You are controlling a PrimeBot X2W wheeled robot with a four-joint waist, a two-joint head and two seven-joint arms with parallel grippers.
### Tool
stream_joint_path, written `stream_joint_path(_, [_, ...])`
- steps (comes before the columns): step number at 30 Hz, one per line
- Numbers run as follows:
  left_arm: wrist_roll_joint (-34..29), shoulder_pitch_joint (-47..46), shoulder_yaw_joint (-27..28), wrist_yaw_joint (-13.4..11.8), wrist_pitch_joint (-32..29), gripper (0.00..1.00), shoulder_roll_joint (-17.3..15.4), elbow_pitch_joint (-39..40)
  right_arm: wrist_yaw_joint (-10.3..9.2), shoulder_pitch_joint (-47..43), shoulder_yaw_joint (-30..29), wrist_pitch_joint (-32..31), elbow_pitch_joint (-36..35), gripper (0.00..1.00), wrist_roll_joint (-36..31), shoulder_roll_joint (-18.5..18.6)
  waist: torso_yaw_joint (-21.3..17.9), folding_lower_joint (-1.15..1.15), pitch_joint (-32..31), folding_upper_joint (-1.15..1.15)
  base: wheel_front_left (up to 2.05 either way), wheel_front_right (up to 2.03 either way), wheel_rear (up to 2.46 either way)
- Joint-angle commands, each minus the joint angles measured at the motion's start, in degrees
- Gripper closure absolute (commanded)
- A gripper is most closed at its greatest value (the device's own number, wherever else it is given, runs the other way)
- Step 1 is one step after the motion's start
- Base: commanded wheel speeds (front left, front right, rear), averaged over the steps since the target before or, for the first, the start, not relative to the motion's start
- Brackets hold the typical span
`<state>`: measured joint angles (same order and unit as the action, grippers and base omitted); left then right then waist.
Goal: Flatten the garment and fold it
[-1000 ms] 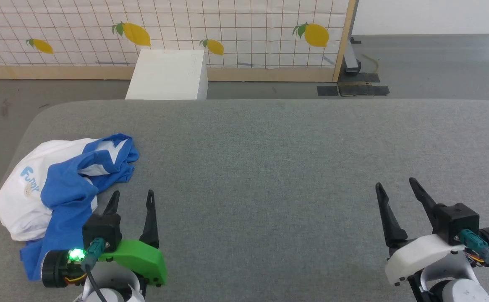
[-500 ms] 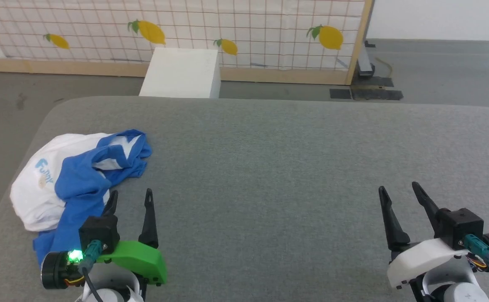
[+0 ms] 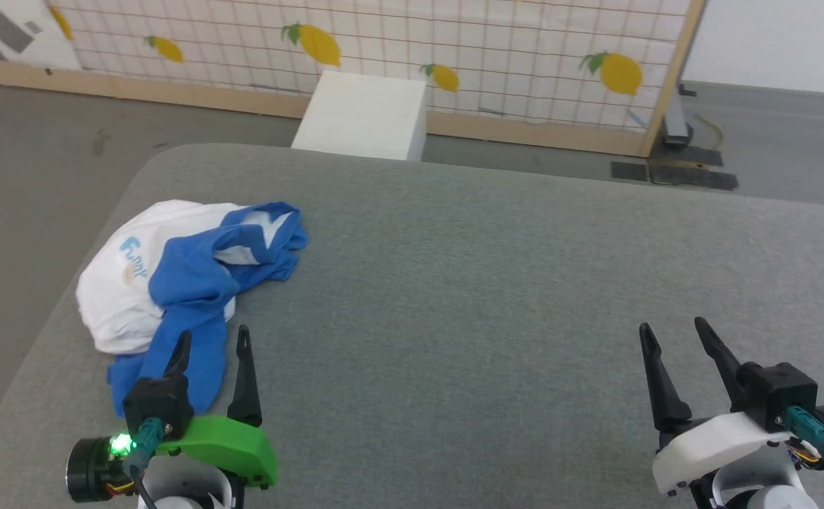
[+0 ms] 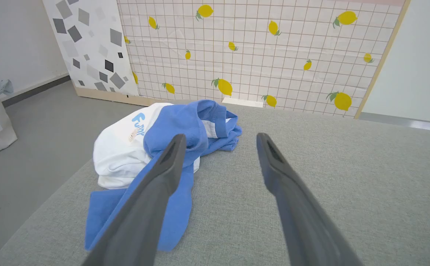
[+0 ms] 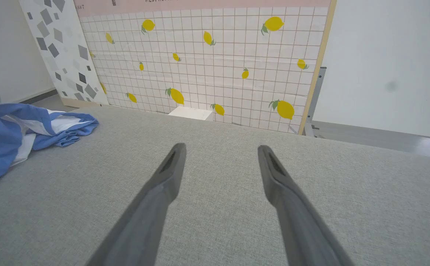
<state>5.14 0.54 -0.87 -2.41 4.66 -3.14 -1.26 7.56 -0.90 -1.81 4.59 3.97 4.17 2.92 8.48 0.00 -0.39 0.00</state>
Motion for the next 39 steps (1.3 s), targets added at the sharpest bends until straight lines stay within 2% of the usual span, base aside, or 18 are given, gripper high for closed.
stream_joint_path(1, [0.57,0.97,0.11,-0.34,0.63,0.00,0.09,0.01,-0.03,-0.58,-0.07,0.64,0.40,0.00,0.79,-0.01,1.55,0.00,-0.02,0.00,0.00,0.00,0.00])
stream_joint_path(17, [2.73,2.59,0.40,-1.83,2.63,0.00,0.13,0.29,-0.04,-0.81,-0.28,2.62,2.88,0.00,2.57,-0.02,7.76,0.00,0.15,0.00,0.00,0.00,0.00])
stream_joint_path(39, [4.85,4.37,0.13,-3.25,5.21,0.00,0.17,-0.03,-0.05,-1.75,-0.80,5.22,5.52,0.00,4.60,-0.03,13.51,0.00,-0.34,0.00,0.00,0.00,0.00])
